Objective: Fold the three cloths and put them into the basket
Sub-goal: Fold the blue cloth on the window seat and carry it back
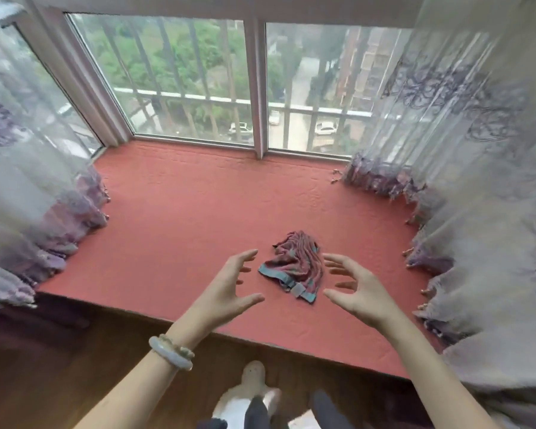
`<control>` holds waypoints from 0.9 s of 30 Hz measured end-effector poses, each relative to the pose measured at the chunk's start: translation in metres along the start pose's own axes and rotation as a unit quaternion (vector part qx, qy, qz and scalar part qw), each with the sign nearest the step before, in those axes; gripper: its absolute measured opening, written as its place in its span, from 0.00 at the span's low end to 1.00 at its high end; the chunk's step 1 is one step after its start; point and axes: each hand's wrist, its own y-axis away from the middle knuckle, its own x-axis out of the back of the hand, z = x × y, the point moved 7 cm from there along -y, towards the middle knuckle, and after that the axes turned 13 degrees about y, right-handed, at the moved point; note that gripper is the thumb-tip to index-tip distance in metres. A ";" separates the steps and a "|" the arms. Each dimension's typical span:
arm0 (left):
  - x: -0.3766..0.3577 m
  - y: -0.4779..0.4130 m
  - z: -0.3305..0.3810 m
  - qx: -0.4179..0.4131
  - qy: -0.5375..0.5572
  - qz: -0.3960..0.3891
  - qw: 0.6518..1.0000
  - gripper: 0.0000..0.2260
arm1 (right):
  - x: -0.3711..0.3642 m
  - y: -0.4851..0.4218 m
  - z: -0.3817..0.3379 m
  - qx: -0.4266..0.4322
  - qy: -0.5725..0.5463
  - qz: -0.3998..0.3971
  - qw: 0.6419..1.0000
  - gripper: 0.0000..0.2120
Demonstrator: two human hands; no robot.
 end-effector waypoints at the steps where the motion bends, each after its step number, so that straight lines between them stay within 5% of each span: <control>1: 0.002 -0.012 -0.015 0.003 -0.013 -0.020 1.000 0.35 | -0.007 -0.010 0.008 -0.017 0.005 0.001 1.000 0.27; 8: -0.004 -0.090 -0.110 0.019 -0.110 -0.076 0.991 0.24 | -0.052 -0.079 0.088 -0.135 0.044 0.010 0.990 0.23; 16: -0.053 -0.149 -0.224 0.001 -0.191 -0.079 0.978 0.14 | -0.142 -0.138 0.215 -0.212 0.139 -0.090 0.963 0.23; 20: -0.092 -0.158 -0.260 -0.025 -0.238 -0.122 0.963 0.16 | -0.185 -0.150 0.255 -0.180 0.232 -0.168 0.941 0.26; 27: -0.114 -0.171 -0.291 -0.031 -0.323 -0.157 0.933 0.26 | -0.203 -0.156 0.264 -0.052 0.409 -0.173 0.895 0.19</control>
